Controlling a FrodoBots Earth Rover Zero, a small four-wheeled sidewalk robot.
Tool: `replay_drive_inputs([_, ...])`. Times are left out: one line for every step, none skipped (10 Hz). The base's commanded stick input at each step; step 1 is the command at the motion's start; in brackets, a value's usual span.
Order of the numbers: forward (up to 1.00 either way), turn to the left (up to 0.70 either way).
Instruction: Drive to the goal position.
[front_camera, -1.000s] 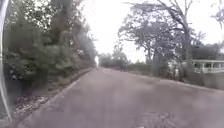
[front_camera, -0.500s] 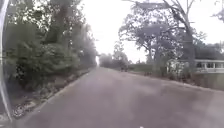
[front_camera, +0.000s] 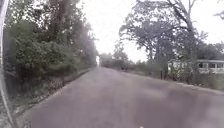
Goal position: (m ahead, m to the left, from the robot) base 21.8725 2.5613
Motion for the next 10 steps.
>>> replay_drive_inputs([0.7,0.01])
replay_drive_inputs([0.7,0.01])
replay_drive_inputs([0.7,0.01])
replay_drive_inputs([0.7,0.13])
replay_drive_inputs([0.7,0.29])
replay_drive_inputs([0.7,0.33])
replay_drive_inputs([0.7,0.26])
replay_drive_inputs([0.7,0.19])
replay_drive_inputs([0.7,0.08])
replay_drive_inputs([0.7,0.01])
